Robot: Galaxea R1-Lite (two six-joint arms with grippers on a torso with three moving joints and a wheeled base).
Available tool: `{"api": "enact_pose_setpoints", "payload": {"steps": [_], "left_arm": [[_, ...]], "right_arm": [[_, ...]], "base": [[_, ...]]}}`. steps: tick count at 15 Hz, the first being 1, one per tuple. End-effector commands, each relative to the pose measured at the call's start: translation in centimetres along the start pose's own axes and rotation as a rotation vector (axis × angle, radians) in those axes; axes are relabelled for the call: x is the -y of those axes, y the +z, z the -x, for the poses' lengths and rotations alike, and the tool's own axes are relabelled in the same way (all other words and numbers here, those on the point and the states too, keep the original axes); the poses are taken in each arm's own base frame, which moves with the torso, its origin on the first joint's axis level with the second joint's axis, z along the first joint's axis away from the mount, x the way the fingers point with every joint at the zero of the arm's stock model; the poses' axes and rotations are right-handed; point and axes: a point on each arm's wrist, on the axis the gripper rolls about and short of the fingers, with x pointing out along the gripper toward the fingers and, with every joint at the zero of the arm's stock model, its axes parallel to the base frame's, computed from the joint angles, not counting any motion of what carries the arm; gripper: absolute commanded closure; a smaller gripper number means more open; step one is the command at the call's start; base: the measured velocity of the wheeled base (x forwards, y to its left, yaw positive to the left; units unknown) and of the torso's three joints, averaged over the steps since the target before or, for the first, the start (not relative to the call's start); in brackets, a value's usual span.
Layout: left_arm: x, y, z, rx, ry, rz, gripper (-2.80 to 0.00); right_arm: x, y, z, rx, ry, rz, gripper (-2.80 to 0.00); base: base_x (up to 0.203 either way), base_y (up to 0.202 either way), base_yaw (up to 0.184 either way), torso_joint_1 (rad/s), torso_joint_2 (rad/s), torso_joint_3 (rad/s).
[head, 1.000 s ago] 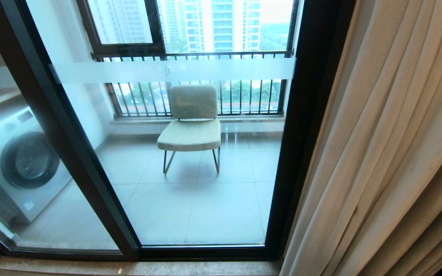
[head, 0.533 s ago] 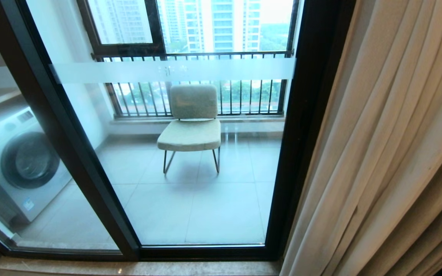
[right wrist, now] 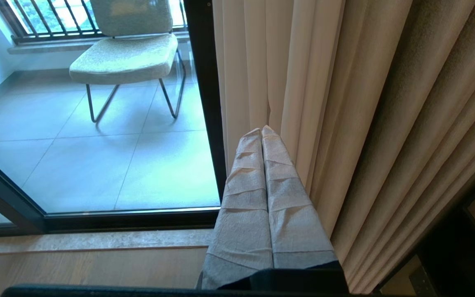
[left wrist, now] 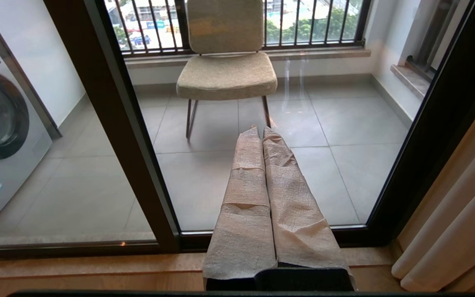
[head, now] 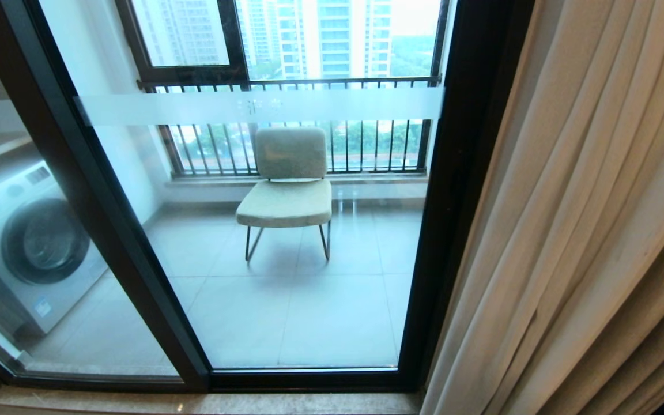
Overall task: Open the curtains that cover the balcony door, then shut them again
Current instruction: Close the inner curtains on both sides
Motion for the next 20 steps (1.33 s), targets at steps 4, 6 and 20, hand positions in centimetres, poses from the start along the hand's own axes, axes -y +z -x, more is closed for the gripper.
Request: {"api": "enact_pose_setpoints", "payload": {"steps": [4,6,20], "left_arm": [[0.0,-0.04,-0.01,-0.001,0.0,0.0,0.0],[0.0,0.0,0.0,0.001,0.0,0.0,0.0],[0.0,0.0,0.0,0.001,0.0,0.0,0.0]], "right_arm": [[0.0,0.01,0.0,-0.001,0.0,0.0,0.0],[0.0,0.03,0.0,0.0,0.0,0.0,0.0],[0.0,0.03,0.0,0.0,-0.001,0.0,0.0]], "base": [[0.0,0.0,0.0,0.0,0.0,0.0],[0.0,0.0,0.0,0.0,0.0,0.0],[0.0,0.0,0.0,0.0,0.0,0.0]]}}
